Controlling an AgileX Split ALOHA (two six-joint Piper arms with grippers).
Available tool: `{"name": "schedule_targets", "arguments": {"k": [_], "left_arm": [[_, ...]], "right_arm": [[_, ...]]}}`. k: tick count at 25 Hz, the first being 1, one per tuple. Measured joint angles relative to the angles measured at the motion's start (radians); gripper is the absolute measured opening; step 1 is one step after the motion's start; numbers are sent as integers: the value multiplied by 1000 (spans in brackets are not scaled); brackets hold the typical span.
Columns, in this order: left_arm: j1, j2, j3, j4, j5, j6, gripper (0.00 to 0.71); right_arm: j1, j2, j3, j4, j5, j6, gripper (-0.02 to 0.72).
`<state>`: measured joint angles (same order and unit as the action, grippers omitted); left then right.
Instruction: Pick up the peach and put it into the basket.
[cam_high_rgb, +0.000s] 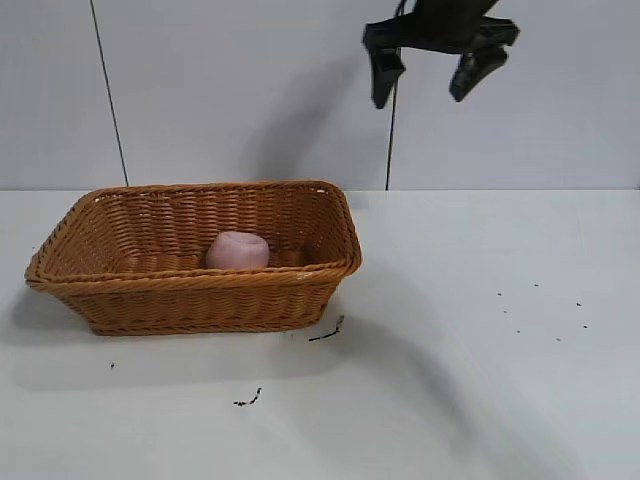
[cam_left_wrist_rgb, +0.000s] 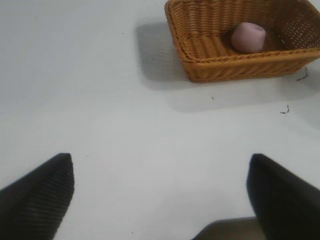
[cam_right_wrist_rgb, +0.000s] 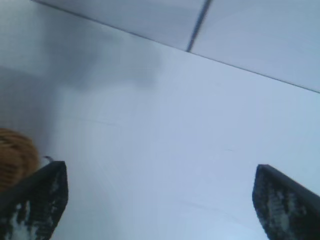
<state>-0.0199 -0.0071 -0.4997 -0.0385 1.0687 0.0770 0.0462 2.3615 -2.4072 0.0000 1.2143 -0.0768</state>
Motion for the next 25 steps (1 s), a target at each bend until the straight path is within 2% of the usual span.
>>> {"name": "schedule_targets", "arguments": {"k": [8, 12, 16, 25], "left_arm": [[0, 0, 0, 0, 0, 0, 692], [0, 0, 0, 0, 0, 0, 692], [0, 0, 0, 0, 0, 0, 692], [0, 0, 0, 0, 0, 0, 692]], "right_arm": [[-11, -86, 110, 10, 3, 7, 689], [-11, -216, 229, 10, 3, 12, 689], [-11, -401, 416, 11, 2, 18, 689], [-11, -973, 997, 0, 2, 20, 689]]}}
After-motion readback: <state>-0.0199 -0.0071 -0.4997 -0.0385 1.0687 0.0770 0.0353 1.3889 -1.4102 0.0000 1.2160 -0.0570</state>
